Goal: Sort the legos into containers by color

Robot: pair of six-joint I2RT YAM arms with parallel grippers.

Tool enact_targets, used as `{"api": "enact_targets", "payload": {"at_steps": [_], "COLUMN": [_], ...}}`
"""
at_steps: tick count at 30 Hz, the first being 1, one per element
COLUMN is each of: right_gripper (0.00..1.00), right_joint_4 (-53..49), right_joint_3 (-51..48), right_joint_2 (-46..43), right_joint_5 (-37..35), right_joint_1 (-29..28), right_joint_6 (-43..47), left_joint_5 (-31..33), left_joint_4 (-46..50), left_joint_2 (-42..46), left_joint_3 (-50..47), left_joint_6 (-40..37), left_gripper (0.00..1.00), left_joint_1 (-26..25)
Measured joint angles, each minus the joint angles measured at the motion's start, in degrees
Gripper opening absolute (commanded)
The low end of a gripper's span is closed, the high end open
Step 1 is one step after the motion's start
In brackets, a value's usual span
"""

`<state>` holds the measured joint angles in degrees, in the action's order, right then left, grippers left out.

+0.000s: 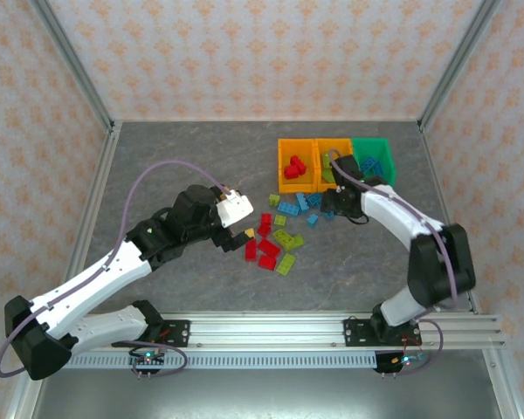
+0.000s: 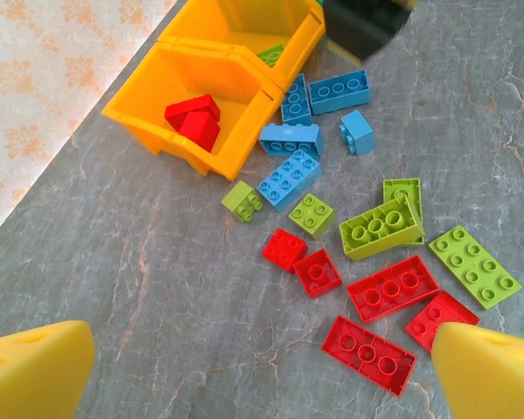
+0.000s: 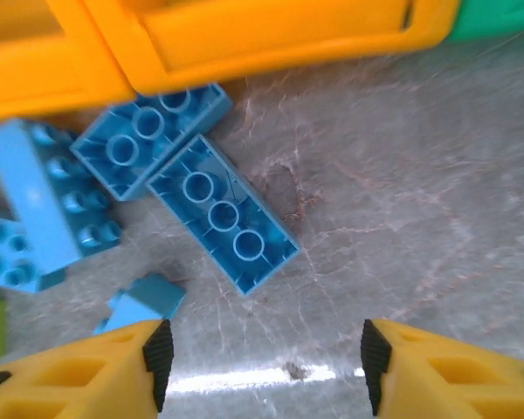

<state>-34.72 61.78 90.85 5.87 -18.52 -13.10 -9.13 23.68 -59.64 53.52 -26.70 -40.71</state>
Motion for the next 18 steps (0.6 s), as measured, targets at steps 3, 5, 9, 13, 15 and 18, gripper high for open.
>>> {"api": "enact_targets", "payload": {"at_steps": [3, 5, 9, 13, 15, 18], "right_gripper": [0.68, 0.69, 0.67, 0.54, 0.46, 0.36], "right_joint_4": [0.11, 0.20, 0.42, 0.90, 1.11, 0.92], "right_joint_3": [2.69, 4.33, 6.71, 9.20, 9.49, 9.42], "right_joint_2": [7.02, 10.16, 12.98, 16.28, 17.51, 17.97], "right_joint_5": [-0.94, -1.11, 0.39, 3.96, 4.90, 5.11], "right_joint_1": [-0.07, -0.04, 0.20, 1.01, 1.25, 1.46], "right_joint_6": [0.90, 1.68, 3.28, 4.28, 4.42, 3.85], "left_joint_5": [0.07, 0.11, 0.13, 0.13, 0.13, 0.15], "left_joint_4": [0.07, 0.09, 0.09, 0.09, 0.11, 0.11], "left_joint_2": [-0.02, -0.02, -0.02, -0.02, -0.02, -0.02], "left_joint_3": [0.04, 0.04, 0.07, 0.07, 0.07, 0.07], "left_joint_6": [0.00, 0.00, 0.00, 0.00, 0.00, 0.00], "left_gripper": [1.00, 1.00, 1.00, 1.00, 1.00, 1.00], "left_joint_1": [0.00, 0.00, 0.00, 0.00, 0.00, 0.00]}}
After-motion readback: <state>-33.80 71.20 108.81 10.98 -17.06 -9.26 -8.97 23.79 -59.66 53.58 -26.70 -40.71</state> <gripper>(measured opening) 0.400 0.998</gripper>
